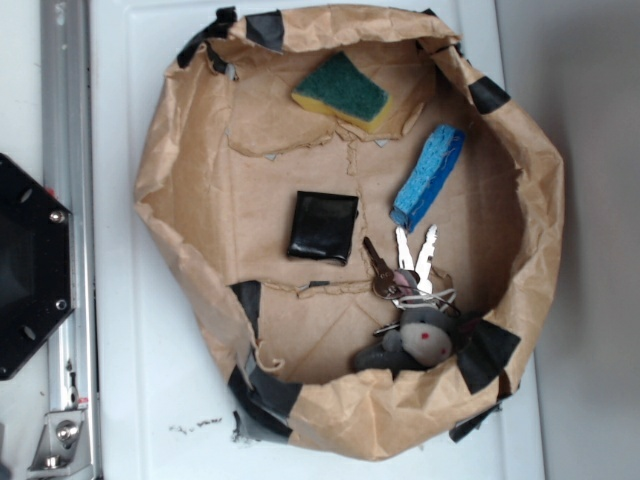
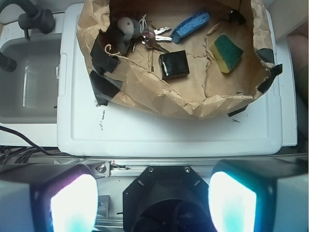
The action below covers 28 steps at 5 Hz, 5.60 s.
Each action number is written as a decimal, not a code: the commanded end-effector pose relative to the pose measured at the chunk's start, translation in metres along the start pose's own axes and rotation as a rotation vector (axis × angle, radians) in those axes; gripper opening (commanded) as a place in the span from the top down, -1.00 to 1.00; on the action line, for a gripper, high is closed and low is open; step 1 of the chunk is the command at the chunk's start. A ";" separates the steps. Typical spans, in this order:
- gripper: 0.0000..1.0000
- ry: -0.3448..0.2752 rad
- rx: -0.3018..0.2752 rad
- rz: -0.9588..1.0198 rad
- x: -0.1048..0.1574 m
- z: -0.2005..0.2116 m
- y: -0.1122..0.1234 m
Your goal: Grab the black box.
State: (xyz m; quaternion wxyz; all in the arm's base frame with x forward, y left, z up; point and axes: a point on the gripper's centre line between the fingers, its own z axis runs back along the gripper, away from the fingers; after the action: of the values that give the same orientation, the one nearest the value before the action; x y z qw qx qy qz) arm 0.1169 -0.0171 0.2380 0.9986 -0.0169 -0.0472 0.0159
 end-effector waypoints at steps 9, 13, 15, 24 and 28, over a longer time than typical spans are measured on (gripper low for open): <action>-1.00 -0.081 -0.025 0.686 0.121 -0.118 0.054; -1.00 -0.084 0.006 0.672 0.130 -0.133 0.043; -1.00 -0.158 -0.022 0.577 0.147 -0.160 0.048; -1.00 -0.064 0.180 0.282 0.098 -0.208 0.060; -0.71 -0.140 0.167 0.422 0.134 -0.190 0.064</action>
State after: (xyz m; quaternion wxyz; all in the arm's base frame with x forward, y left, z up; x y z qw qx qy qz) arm 0.2528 0.0317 0.0417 0.9682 0.0601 -0.0856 0.2273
